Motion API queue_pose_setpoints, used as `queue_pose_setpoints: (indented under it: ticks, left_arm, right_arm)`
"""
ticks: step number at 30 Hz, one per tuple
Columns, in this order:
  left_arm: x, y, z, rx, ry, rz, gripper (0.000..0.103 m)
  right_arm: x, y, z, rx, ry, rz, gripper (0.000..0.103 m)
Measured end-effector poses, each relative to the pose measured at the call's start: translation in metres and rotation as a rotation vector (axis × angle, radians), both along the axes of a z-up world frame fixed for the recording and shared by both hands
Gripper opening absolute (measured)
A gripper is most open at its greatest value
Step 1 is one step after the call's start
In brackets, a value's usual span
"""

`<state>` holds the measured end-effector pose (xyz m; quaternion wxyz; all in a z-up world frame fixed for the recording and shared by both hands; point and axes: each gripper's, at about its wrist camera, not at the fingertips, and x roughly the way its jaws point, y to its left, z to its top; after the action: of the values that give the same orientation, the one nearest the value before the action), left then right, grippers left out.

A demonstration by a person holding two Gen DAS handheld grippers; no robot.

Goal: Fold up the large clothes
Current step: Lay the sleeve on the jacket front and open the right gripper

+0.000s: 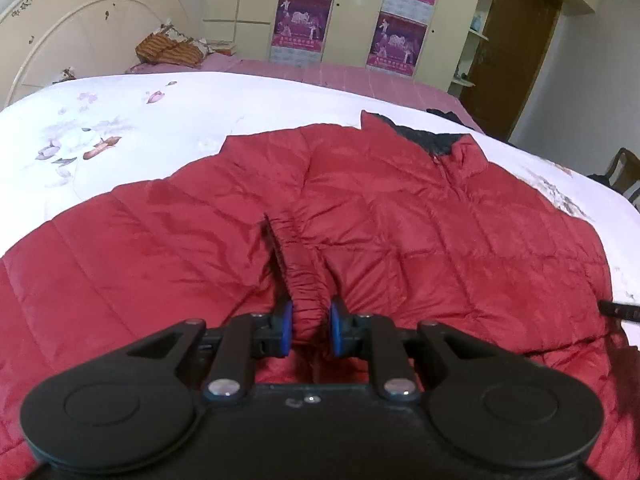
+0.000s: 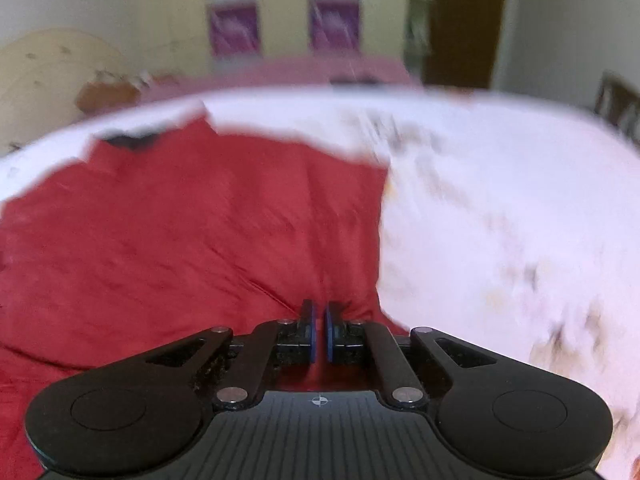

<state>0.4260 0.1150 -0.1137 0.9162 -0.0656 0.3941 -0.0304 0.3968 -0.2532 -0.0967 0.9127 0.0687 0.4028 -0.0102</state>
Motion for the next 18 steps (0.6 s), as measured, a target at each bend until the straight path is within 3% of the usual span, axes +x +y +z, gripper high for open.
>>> queue_pose_setpoints:
  ticks: [3,5,7,11,12,14,16,18]
  left_arm:
    - [-0.009,0.006,0.009,0.024,-0.012,-0.003,0.03]
    - [-0.019,0.01,0.023,0.048,-0.069,0.014,0.031]
    - [-0.019,0.01,0.035,0.01,-0.104,0.009,0.031]
    - [0.012,-0.024,0.026,0.053,-0.1,-0.107,0.032]
    - [0.025,-0.032,0.016,0.066,-0.073,-0.126,0.033]
    - [0.042,-0.035,-0.005,0.07,-0.02,-0.134,0.033]
    - [0.047,-0.034,-0.008,0.055,-0.016,-0.133,0.032]
    - [0.043,-0.032,0.004,0.054,-0.045,-0.136,0.03]
  right_arm:
    - [-0.012,-0.004,0.019,0.029,-0.077,0.008,0.004]
    - [-0.019,-0.007,0.035,0.035,-0.135,0.02,0.004]
    - [-0.016,-0.007,0.043,0.044,-0.163,0.035,0.004]
    - [0.016,0.001,0.04,0.021,-0.164,0.073,0.004]
    - [0.026,0.004,0.033,0.002,-0.141,0.074,0.004]
    - [0.051,0.004,0.003,-0.039,-0.001,0.047,0.004]
    - [0.054,-0.001,-0.002,-0.031,-0.001,0.059,0.004]
    - [0.05,-0.004,0.013,-0.024,-0.041,0.067,0.004]
